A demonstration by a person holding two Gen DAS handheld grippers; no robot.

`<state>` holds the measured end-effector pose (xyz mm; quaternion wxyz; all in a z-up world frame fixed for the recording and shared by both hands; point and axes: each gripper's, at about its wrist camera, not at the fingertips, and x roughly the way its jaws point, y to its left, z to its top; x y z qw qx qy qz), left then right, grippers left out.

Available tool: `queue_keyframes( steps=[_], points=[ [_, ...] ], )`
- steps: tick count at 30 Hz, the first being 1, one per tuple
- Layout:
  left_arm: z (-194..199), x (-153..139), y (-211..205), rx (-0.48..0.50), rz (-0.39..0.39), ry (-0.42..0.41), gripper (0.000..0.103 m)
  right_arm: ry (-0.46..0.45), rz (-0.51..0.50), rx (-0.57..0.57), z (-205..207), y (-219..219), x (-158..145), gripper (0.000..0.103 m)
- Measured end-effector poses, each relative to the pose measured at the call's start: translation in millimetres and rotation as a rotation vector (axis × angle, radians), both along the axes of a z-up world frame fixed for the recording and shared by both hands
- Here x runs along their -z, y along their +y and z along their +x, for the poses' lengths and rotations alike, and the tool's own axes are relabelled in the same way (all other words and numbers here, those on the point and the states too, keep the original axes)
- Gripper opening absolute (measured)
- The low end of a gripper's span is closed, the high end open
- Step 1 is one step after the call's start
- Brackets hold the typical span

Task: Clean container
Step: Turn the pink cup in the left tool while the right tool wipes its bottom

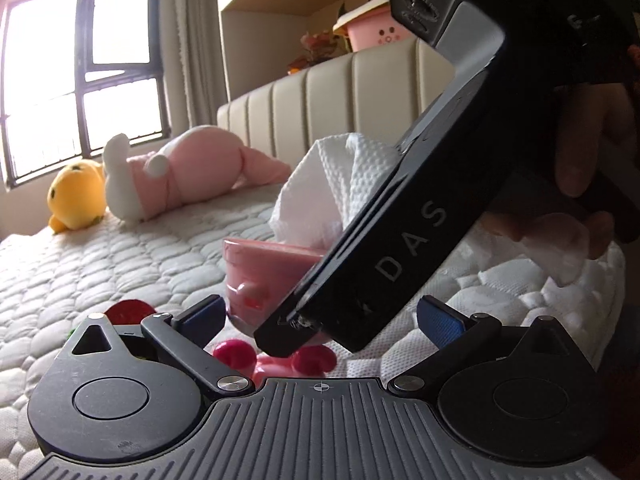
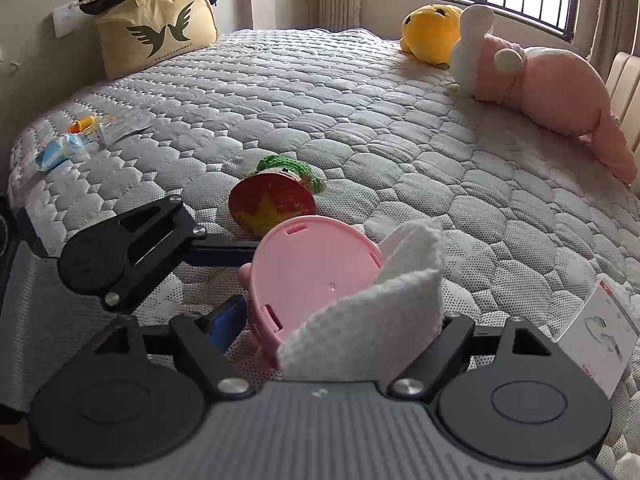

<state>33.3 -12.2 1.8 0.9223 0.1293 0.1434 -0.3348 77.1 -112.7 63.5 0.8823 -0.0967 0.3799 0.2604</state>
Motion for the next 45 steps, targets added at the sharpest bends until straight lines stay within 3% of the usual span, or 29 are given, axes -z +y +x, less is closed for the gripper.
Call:
queue_keyframes(
  steps=[7, 14, 20, 27, 30, 32, 34, 35, 37, 40, 45],
  points=[
    [9.2, 6.0, 22.5, -0.072, -0.123, 0.029, 0.103, 0.028, 0.13, -0.051, -6.2, 2.3, -14.1, 0.083],
    [-3.2, 0.3, 33.0, -0.078, -0.132, -0.03, 0.103, 0.024, 0.168, -0.099, -14.3, 11.9, -23.6, 0.083],
    [0.4, -0.3, 39.6, -0.094, -0.172, 0.019, 0.093, 0.048, 0.189, -0.035, -9.9, -3.8, -20.4, 0.089],
    [0.1, -2.2, 43.9, -0.109, -0.178, 0.017, 0.095, 0.084, 0.298, 0.073, -17.8, -56.2, -9.5, 0.09],
    [2.1, -2.7, 48.0, -0.121, -0.193, 0.025, 0.095, 0.11, 0.328, 0.133, -21.1, -78.3, 0.1, 0.078],
    [5.9, -4.3, 50.2, -0.131, -0.202, 0.033, 0.097, 0.125, 0.328, 0.164, -22.1, -88.2, 5.1, 0.05],
    [12.1, -6.8, 51.5, -0.138, -0.207, 0.044, 0.098, 0.099, 0.32, 0.177, -24.3, -91.0, 1.1, 0.028],
    [12.4, -7.3, 51.7, -0.137, -0.205, 0.046, 0.098, 0.079, 0.317, 0.18, -25.6, -91.4, -2.5, 0.022],
    [12.6, -8.2, 51.2, -0.137, -0.195, 0.047, 0.099, 0.04, 0.324, 0.176, -27.9, -91.6, -10.9, 0.02],
    [12.6, -9.0, 48.3, -0.134, -0.174, 0.045, 0.099, -0.011, 0.432, 0.103, -29.5, -84.1, -35.7, 0.02],
    [12.0, -7.7, 40.2, -0.13, -0.156, 0.036, 0.101, -0.006, 0.808, -0.087, -27.4, -64.0, -65.2, 0.018]
  ],
)
